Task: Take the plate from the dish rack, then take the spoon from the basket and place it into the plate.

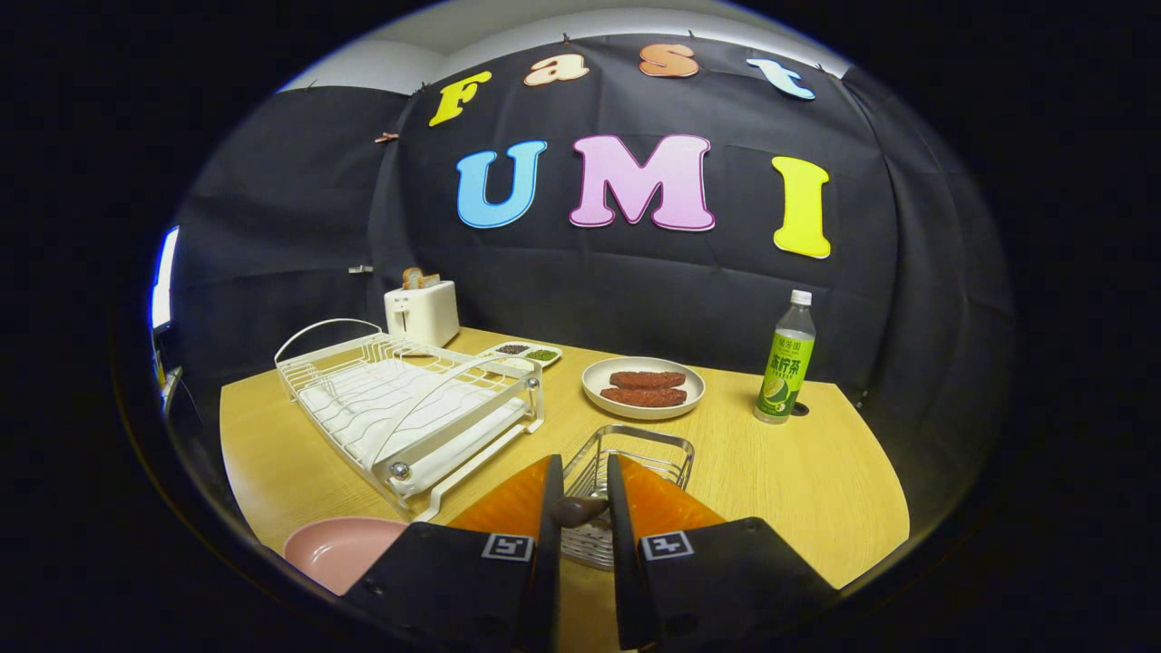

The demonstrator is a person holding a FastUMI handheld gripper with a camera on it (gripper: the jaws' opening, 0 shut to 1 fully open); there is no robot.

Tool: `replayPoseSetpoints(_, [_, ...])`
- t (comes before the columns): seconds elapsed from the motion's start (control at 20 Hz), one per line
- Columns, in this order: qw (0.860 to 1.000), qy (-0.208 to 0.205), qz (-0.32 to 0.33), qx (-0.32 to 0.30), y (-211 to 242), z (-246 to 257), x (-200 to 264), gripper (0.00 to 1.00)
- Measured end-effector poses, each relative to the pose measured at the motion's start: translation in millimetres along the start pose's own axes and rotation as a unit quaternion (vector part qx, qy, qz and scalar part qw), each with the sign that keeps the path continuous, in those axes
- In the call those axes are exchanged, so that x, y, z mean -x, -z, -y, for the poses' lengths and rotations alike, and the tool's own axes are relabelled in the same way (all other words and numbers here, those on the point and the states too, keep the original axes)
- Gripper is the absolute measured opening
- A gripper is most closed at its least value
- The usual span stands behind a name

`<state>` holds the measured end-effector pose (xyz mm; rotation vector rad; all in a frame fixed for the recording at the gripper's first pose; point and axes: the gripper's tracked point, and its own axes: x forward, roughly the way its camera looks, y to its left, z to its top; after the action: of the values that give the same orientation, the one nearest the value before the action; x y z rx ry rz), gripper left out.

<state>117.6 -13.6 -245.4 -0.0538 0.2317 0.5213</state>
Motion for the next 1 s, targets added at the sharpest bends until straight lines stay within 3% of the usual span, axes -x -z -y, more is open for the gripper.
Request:
replayPoseSetpoints(0.15, [1.000, 0.013, -0.002, -0.009, -6, 10, -1, 0.17])
replayPoseSetpoints(0.25, [1.000, 0.013, -0.007, -0.012, -9, 16, -4, 0.14])
replayPoseSetpoints(0.65, [1.000, 0.016, -0.007, -0.025, -59, 27, -2, 0.14])
replayPoseSetpoints(1.0, [0.999, 0.034, 0.005, -0.032, -119, 15, 26, 0.14])
